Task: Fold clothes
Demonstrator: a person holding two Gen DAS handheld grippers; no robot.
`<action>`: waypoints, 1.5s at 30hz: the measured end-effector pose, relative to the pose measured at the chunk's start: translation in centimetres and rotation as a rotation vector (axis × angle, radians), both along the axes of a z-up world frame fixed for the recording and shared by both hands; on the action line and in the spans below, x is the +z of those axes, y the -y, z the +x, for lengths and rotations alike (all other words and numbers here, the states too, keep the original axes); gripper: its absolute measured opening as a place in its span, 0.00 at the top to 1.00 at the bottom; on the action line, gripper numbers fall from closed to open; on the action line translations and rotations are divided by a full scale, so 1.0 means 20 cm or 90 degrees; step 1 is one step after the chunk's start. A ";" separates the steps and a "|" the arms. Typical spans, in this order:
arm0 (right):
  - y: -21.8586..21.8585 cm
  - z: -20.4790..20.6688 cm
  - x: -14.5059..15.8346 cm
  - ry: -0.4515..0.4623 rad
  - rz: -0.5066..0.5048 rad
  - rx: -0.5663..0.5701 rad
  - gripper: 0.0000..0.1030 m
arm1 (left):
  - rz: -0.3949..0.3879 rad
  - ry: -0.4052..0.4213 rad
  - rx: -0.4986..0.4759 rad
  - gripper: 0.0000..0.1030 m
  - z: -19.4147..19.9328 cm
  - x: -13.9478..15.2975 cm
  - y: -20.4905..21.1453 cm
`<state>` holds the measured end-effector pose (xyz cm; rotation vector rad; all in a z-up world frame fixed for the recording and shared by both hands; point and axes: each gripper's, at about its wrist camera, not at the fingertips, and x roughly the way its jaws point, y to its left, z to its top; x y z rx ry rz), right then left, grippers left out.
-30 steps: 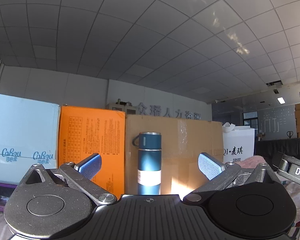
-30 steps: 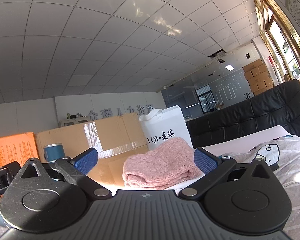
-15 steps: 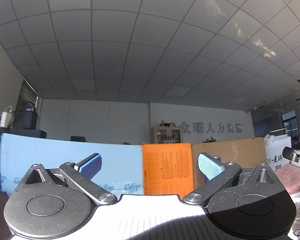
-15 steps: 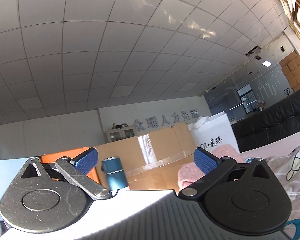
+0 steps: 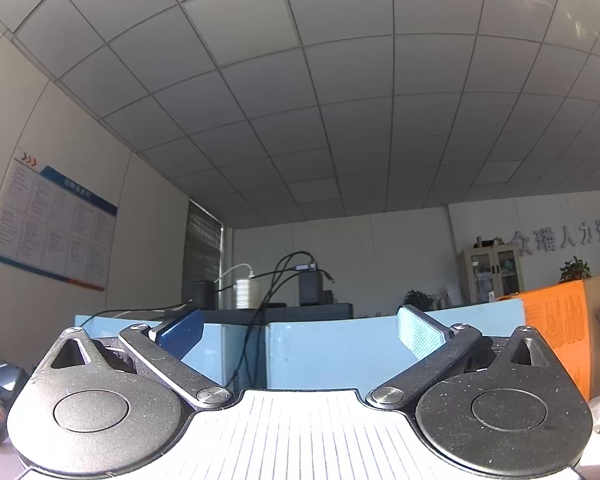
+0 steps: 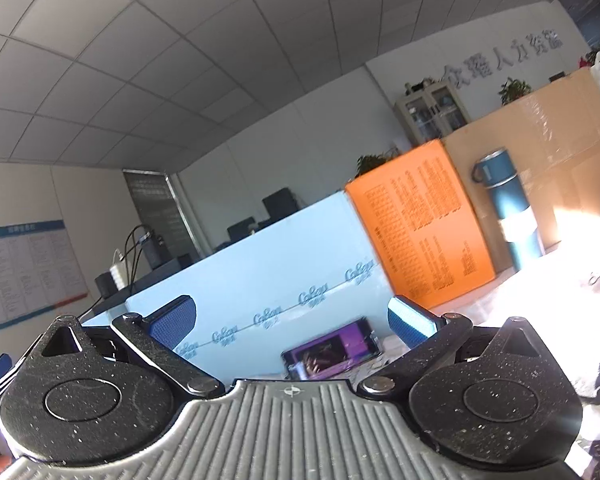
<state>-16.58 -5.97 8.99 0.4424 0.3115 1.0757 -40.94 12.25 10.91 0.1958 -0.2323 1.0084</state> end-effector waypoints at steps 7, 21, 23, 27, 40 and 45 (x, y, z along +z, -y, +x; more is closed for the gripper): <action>-0.39 -0.14 0.02 -0.067 -0.077 0.132 0.00 | -0.152 0.017 -0.031 0.00 -0.30 0.04 -0.39; -1.24 -0.42 -0.20 -0.158 -0.249 0.315 0.00 | -0.525 0.220 -0.269 0.01 -0.49 -0.51 -1.06; -1.30 -0.46 -0.19 -0.152 -0.262 0.325 0.00 | -0.545 0.248 -0.284 0.00 -0.53 -0.53 -1.08; -1.34 -0.55 -0.03 -0.106 -0.283 0.320 0.00 | -0.556 0.260 -0.294 0.00 -0.54 -0.54 -1.09; -1.46 -0.70 0.82 -0.093 -0.295 0.175 0.00 | -0.538 0.214 -0.286 0.00 -0.51 -0.52 -1.08; -1.40 -0.71 1.13 -0.011 -0.209 0.077 0.00 | -0.549 0.238 -0.319 0.00 -0.54 -0.54 -1.11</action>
